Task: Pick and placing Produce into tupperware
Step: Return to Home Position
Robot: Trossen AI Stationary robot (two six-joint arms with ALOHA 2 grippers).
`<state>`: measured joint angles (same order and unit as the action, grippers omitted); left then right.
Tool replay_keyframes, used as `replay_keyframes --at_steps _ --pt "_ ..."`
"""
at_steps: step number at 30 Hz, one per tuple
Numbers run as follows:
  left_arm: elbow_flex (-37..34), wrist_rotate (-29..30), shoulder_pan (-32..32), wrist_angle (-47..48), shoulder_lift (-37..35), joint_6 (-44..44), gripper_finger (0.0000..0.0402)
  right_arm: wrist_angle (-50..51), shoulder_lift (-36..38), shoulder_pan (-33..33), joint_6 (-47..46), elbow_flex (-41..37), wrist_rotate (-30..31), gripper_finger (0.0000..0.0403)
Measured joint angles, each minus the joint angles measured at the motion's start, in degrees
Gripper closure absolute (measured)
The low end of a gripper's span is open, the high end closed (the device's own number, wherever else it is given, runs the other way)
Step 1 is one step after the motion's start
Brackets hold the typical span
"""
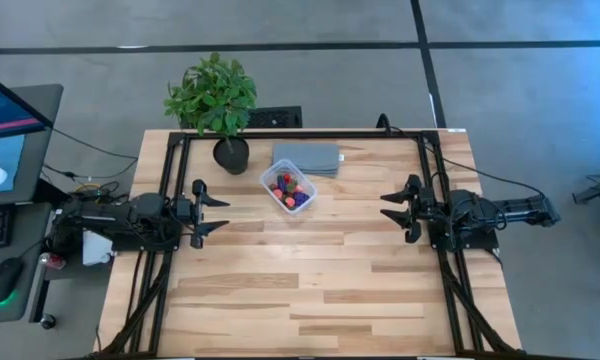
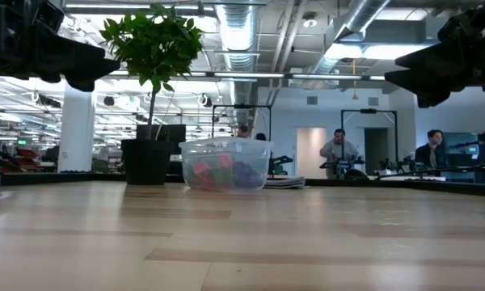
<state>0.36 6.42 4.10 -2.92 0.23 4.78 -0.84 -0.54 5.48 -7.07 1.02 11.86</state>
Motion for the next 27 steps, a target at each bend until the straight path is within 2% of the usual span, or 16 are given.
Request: replay_keyframes --at_steps 27 --pt "0.0 0.0 0.0 0.0 0.0 0.3 0.0183 0.0 0.0 0.0 0.0 0.0 0.0 0.0178"
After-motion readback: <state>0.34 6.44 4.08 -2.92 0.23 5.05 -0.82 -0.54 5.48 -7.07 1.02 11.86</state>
